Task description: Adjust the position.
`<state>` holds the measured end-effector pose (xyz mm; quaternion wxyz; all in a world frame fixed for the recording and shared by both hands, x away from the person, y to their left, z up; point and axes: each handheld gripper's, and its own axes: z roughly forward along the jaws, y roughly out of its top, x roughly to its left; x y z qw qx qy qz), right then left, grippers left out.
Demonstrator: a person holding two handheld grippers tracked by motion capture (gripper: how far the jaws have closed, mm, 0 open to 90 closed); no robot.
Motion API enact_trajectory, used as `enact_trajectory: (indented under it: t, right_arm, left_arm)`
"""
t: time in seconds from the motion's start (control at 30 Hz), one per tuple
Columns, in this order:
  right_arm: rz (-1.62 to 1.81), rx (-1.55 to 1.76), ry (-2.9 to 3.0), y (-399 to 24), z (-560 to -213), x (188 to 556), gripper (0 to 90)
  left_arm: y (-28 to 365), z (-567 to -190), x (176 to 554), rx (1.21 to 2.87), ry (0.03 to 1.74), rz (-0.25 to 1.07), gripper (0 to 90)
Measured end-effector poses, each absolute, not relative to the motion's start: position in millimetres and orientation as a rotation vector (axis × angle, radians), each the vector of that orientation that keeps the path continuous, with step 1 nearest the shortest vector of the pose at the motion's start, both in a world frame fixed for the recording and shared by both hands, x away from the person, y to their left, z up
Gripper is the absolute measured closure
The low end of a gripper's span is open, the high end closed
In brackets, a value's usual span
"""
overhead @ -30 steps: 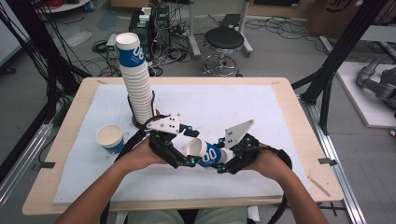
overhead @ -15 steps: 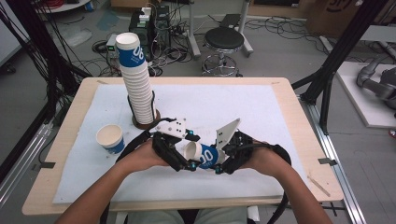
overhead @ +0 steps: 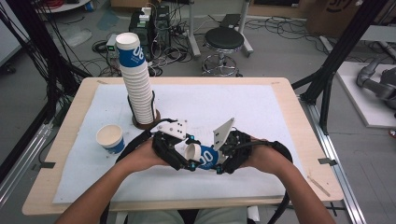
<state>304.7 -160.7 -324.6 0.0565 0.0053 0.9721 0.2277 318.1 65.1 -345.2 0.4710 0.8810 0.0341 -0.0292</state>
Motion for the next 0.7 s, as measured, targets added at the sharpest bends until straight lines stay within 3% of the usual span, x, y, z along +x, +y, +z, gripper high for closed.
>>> enact_trajectory:
  t: [0.13, 0.3, 0.7]
  right_arm:
    - [0.701, 0.015, 2.949, -162.3, -325.2, 304.6, 33.9]
    - [0.851, 0.120, 2.935, -168.6, -327.1, 309.2, 21.6]
    - [1.321, 0.294, 2.778, -202.1, -336.9, 308.1, 20.7]
  left_arm:
    - [66.4, -347.3, 317.2, 2.152, 0.076, -0.059, 30.8]
    - [72.6, -349.7, 318.4, 2.092, 0.083, -0.046, 30.5]
    - [86.8, -357.9, 321.1, 1.938, 0.091, -0.049, 30.4]
